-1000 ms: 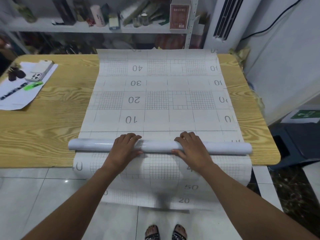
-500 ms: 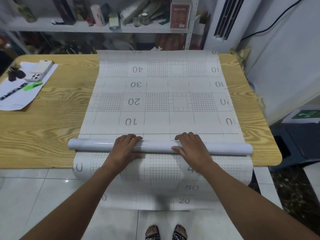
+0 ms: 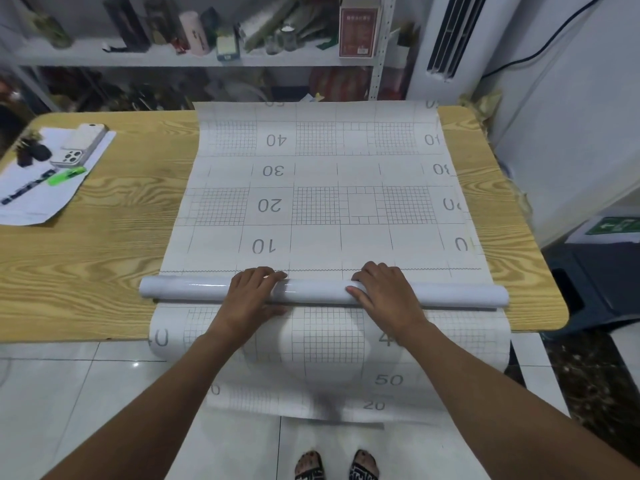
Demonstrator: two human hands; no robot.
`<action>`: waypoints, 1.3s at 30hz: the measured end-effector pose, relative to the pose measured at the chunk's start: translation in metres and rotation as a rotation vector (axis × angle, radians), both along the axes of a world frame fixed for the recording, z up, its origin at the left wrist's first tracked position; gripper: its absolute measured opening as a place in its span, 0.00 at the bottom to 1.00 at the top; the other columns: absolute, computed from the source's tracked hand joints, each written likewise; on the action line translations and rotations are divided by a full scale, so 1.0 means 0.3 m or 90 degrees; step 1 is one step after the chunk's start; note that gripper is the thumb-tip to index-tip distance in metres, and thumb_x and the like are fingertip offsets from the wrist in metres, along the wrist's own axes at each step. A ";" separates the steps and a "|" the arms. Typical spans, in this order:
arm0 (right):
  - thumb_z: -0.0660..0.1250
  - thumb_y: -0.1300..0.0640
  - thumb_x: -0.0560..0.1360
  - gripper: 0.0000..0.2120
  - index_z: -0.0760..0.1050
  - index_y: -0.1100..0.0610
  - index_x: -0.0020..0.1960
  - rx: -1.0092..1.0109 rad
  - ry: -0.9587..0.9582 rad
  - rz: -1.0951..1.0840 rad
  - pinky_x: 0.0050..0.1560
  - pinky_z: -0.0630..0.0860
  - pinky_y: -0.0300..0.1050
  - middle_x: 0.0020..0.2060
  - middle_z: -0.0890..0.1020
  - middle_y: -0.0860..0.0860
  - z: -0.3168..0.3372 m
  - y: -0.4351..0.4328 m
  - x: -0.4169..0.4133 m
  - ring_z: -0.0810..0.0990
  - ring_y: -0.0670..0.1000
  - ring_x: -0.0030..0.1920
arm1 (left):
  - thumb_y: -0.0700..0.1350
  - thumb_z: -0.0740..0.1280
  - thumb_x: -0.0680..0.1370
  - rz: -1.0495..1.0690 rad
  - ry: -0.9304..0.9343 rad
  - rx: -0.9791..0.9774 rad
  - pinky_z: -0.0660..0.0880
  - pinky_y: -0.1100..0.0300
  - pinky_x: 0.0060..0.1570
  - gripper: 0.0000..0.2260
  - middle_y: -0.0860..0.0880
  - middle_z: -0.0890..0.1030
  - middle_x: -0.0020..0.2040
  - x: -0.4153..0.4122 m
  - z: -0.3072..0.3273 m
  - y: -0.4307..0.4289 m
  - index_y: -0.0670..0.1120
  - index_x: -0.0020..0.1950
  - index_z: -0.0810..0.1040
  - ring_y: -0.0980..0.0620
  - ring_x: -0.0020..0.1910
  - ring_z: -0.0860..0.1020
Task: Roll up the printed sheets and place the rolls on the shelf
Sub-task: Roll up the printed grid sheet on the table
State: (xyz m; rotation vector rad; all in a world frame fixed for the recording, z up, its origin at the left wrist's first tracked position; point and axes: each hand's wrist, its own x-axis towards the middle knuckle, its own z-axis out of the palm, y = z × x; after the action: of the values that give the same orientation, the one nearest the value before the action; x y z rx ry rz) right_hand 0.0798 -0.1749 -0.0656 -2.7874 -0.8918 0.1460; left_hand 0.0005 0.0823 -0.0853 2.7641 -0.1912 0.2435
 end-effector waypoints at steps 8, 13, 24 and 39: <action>0.39 0.43 0.76 0.32 0.79 0.56 0.51 -0.017 -0.007 0.002 0.52 0.69 0.47 0.48 0.77 0.50 0.007 0.018 0.003 0.74 0.52 0.48 | 0.42 0.79 0.60 0.008 0.024 0.036 0.58 0.59 0.50 0.31 0.48 0.77 0.47 0.005 0.003 0.000 0.52 0.57 0.68 0.52 0.48 0.66; 0.44 0.43 0.77 0.27 0.78 0.55 0.52 -0.008 -0.034 0.005 0.51 0.71 0.48 0.47 0.77 0.49 0.004 0.015 -0.002 0.76 0.52 0.46 | 0.42 0.76 0.64 0.001 0.021 0.044 0.58 0.59 0.50 0.27 0.50 0.77 0.47 0.012 0.008 0.004 0.52 0.58 0.67 0.53 0.46 0.66; 0.51 0.43 0.76 0.21 0.76 0.54 0.54 0.008 -0.079 0.014 0.48 0.75 0.48 0.44 0.79 0.49 -0.006 0.003 -0.025 0.77 0.52 0.43 | 0.42 0.72 0.71 0.017 0.052 0.021 0.60 0.56 0.58 0.17 0.46 0.75 0.55 0.004 0.010 0.001 0.44 0.57 0.74 0.42 0.51 0.74; 0.49 0.40 0.76 0.25 0.76 0.54 0.58 -0.036 -0.097 -0.012 0.51 0.74 0.49 0.46 0.80 0.49 -0.004 -0.010 -0.027 0.78 0.52 0.45 | 0.42 0.75 0.67 0.008 0.002 0.066 0.73 0.48 0.45 0.25 0.44 0.77 0.45 0.003 0.045 -0.012 0.41 0.61 0.71 0.44 0.44 0.74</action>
State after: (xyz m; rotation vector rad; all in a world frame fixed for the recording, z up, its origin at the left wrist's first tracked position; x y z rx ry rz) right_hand 0.0717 -0.1780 -0.0668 -2.8905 -0.9078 -0.0455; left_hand 0.0015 0.0785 -0.0717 2.8699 -0.1898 0.2384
